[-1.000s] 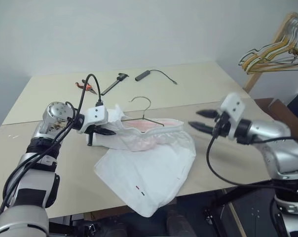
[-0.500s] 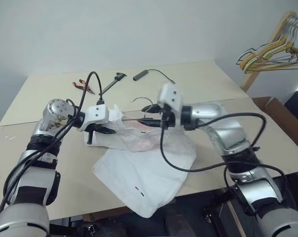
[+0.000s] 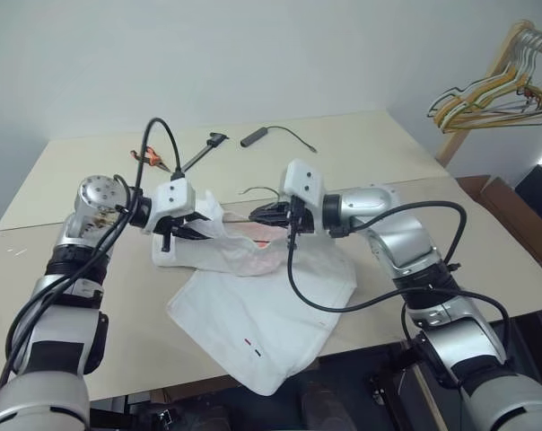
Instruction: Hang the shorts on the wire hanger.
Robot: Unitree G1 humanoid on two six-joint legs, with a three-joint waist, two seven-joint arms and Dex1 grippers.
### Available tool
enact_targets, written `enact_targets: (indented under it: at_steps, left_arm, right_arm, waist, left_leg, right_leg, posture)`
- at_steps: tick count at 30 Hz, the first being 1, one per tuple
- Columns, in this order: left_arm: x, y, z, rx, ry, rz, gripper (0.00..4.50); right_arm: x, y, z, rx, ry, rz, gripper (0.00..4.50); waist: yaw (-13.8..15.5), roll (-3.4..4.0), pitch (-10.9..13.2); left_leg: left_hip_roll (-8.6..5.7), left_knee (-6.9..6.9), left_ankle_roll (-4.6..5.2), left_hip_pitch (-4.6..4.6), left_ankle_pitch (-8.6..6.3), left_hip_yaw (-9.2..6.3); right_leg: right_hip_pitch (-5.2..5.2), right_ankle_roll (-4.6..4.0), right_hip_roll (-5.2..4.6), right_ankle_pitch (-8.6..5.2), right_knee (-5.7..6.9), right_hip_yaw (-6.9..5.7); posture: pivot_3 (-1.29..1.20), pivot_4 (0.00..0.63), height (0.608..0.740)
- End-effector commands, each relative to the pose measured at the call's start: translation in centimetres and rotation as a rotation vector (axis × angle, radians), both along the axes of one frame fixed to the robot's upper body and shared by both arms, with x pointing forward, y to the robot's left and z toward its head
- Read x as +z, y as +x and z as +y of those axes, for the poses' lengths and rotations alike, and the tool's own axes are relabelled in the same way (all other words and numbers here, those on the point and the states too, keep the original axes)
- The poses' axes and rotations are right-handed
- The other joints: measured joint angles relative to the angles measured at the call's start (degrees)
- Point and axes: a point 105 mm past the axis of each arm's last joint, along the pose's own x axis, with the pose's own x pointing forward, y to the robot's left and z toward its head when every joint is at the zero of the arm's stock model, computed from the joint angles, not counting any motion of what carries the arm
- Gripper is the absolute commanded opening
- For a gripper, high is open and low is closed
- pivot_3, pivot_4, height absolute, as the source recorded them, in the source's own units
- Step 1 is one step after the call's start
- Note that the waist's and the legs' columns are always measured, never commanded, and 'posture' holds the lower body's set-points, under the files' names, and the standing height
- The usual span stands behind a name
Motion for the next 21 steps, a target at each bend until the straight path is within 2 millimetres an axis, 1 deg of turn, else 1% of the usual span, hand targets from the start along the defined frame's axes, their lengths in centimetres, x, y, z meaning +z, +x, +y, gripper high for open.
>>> enact_targets:
  at_steps: [1,3,6,7,10,13,14,18,21]
  left_arm:
    - [2.6,-0.1,0.5,0.015,-0.073,-0.058,2.74]
    - [3.1,-0.3,1.5,0.044,-0.090,-0.062,3.36]
    - [3.1,-0.7,3.0,0.081,-0.092,-0.046,4.38]
    - [2.8,-0.8,3.5,0.096,-0.090,-0.042,4.48]
    - [1.8,-1.0,4.1,0.116,-0.088,-0.061,4.48]
    - [-0.3,-1.4,4.2,0.097,-0.013,-0.045,4.48]
    - [-0.8,-1.4,4.2,0.094,0.004,-0.047,4.48]
    - [-1.5,-0.6,3.8,0.105,0.007,-0.049,4.48]
    - [-2.0,-0.4,3.4,0.076,0.046,-0.037,3.98]
  right_arm:
    - [1.9,0.1,-0.2,0.013,0.017,-0.075,0.00]
    - [2.0,0.3,-0.5,0.006,0.011,-0.077,0.00]
    - [2.0,0.4,-0.9,-0.006,0.002,-0.077,0.00]
    - [2.0,0.4,-1.1,-0.009,0.000,-0.076,0.00]
    - [2.1,0.4,-1.4,-0.017,-0.009,-0.072,0.00]
    - [2.4,0.6,-1.4,-0.030,-0.023,-0.070,0.00]
    - [2.6,0.7,-1.5,-0.033,-0.024,-0.068,0.00]
    - [2.9,0.7,-1.6,-0.037,-0.030,-0.066,0.00]
    - [3.0,0.7,-1.8,-0.042,-0.041,-0.067,0.00]
  waist:
    - [0.0,0.00,0.0]
    - [-0.1,0.00,0.0]
    - [-0.2,0.02,0.0]
    - [-0.2,0.02,0.0]
    - [0.0,0.02,-0.1]
    - [0.1,0.00,-0.1]
    - [0.1,0.00,-0.1]
    - [0.1,-0.02,-0.1]
    - [0.0,-0.04,-0.1]
  left_leg:
    - [0.00,0.00,0.00,0.01,0.00,-0.02]
    - [0.00,0.00,0.00,0.04,0.00,-0.06]
    - [0.00,-0.01,-0.01,0.10,0.01,-0.16]
    - [0.00,-0.02,-0.01,0.17,0.01,-0.21]
    - [-0.01,-0.02,-0.02,0.22,0.01,-0.26]
    - [-0.03,-0.01,-0.06,0.21,0.03,-0.29]
    - [-0.04,-0.01,-0.06,0.21,0.03,-0.29]
    - [-0.05,-0.01,-0.06,0.21,0.03,-0.30]
    - [-0.07,-0.01,-0.06,0.17,0.03,-0.28]
  right_leg:
    - [0.00,0.00,0.00,0.00,0.01,0.00]
    - [0.00,0.00,0.00,0.00,0.04,0.01]
    - [-0.01,0.00,0.00,0.00,0.14,0.02]
    - [-0.01,0.00,-0.01,0.00,0.20,0.04]
    - [0.01,0.00,-0.04,0.00,0.26,0.04]
    - [0.02,0.00,-0.06,0.00,0.26,0.03]
    - [0.02,0.00,-0.08,0.00,0.26,0.03]
    - [0.02,0.00,-0.08,0.00,0.26,0.02]
    - [0.01,0.00,-0.09,0.00,0.25,0.01]
  posture:
    - [-0.09,0.015,0.740]
    - [-0.09,0.010,0.740]
    - [-0.10,0.007,0.740]
    - [-0.10,0.008,0.740]
    - [-0.10,0.009,0.740]
    - [-0.10,0.010,0.740]
    - [-0.11,0.011,0.740]
    - [-0.11,0.010,0.740]
    - [-0.12,0.006,0.740]
